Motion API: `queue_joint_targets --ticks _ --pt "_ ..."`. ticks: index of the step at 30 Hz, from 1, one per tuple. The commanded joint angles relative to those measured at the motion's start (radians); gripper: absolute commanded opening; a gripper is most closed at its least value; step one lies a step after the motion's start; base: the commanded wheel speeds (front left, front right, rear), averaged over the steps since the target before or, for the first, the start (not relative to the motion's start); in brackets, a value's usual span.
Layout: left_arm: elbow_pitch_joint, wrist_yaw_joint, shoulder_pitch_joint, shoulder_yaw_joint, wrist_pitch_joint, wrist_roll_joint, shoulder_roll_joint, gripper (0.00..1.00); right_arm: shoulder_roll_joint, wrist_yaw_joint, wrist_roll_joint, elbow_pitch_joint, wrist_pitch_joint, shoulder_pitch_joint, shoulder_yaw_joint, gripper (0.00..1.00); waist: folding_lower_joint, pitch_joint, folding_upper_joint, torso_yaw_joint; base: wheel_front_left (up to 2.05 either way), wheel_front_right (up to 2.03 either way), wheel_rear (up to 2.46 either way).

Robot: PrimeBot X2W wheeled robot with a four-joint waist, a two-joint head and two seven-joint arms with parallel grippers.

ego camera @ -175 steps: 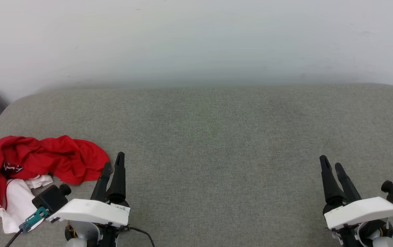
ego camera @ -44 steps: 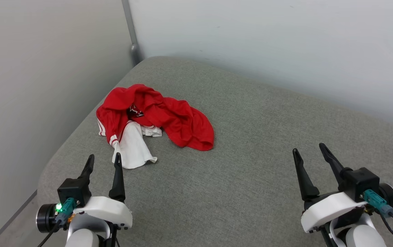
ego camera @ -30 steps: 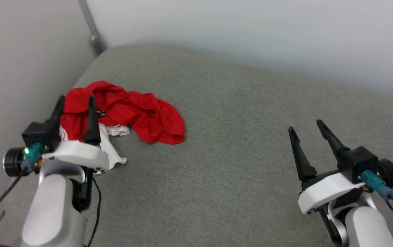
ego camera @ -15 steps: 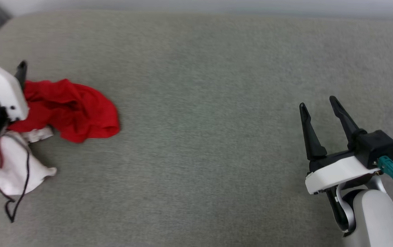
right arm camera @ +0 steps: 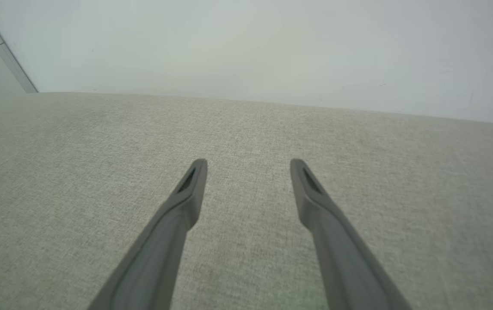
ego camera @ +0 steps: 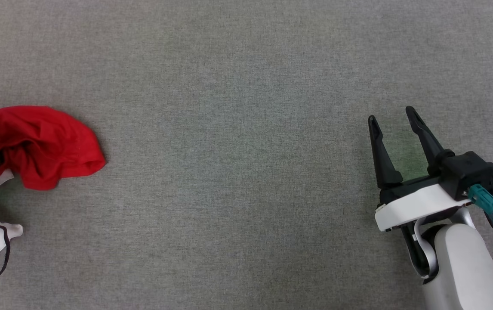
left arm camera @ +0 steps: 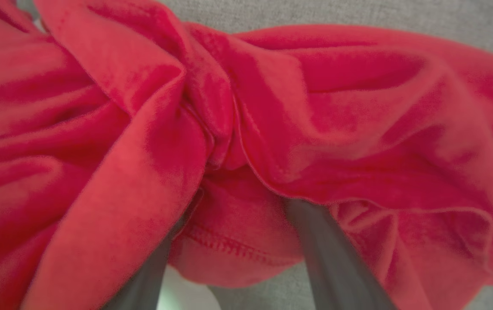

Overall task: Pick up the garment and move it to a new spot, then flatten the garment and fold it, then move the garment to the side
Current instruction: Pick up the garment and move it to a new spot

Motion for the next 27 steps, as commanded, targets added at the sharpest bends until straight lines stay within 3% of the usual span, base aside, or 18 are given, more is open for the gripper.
queue_joint_targets --ticks 1,2,3,9,18,27 --pt "0.045 0.014 0.051 -0.012 0.006 0.004 -0.03 0.42 0.0 -0.001 0.001 0.005 -0.007 -0.019 0.0 1.0 -0.0001 -0.002 0.0 -0.001 0.0 0.0 0.0" --pt "0.046 0.018 0.05 -0.011 -0.003 0.003 -0.035 0.06 0.0 -0.001 0.001 0.009 -0.008 -0.019 -0.001 1.0 -0.0001 -0.005 0.0 -0.001 0.0 0.0 0.0" --pt "0.046 0.02 0.047 -0.012 -0.013 0.005 -0.038 0.0 0.0 -0.001 0.001 0.013 -0.008 -0.018 -0.002 1.0 -0.0001 -0.01 0.0 0.0 0.0 0.0 0.0" --pt "0.028 0.03 0.013 -0.022 -0.092 0.031 -0.025 0.0 0.0 -0.001 0.003 0.028 -0.013 -0.007 -0.004 1.0 -0.0001 -0.049 0.0 0.007 0.0 0.0 0.0" --pt "-0.023 0.067 -0.061 -0.058 -0.399 0.13 -0.025 0.0 0.0 -0.001 0.014 0.056 -0.01 0.056 -0.021 1.0 -0.0001 -0.2 0.0 0.036 0.0 0.0 0.0" --pt "-0.036 0.073 -0.099 -0.088 -0.717 0.157 -0.13 0.0 0.0 -0.001 0.023 0.041 0.021 0.136 -0.043 1.0 -0.0001 -0.35 0.0 0.032 0.0 0.0 0.0"
